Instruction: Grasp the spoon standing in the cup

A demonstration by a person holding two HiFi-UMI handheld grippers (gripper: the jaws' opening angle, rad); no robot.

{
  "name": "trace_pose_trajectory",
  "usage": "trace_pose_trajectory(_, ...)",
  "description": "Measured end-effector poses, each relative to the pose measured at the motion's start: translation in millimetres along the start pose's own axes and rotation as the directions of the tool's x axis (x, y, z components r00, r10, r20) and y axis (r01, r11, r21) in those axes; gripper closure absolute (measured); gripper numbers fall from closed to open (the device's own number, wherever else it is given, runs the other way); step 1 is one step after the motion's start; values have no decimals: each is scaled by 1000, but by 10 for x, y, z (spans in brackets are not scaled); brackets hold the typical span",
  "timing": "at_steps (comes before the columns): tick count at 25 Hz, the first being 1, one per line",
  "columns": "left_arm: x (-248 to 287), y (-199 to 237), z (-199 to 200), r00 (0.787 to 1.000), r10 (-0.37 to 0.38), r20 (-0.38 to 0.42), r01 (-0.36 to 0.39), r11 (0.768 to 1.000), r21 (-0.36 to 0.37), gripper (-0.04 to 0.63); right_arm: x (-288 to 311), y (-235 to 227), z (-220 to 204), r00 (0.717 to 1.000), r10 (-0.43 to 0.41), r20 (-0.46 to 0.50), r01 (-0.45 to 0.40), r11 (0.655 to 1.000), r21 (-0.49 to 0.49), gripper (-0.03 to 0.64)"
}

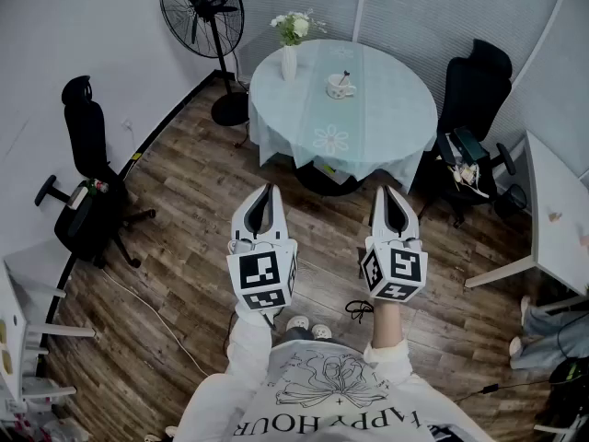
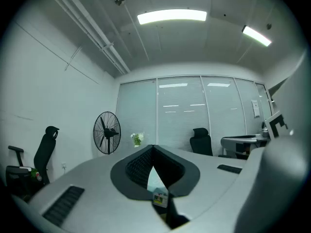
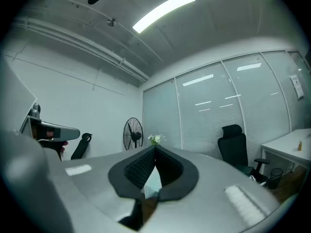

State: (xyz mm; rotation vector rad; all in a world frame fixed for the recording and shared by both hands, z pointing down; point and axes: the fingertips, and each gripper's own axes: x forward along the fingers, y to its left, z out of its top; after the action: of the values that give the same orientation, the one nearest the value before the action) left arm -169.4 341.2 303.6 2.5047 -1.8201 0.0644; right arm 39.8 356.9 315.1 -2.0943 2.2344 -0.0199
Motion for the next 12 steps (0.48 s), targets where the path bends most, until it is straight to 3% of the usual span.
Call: trace_pose_trajectory(12,133,91,-40,1000,-2,-7,2,1000,-4,589,160,57,-69,1000,12,-14,-12,1000,1,606)
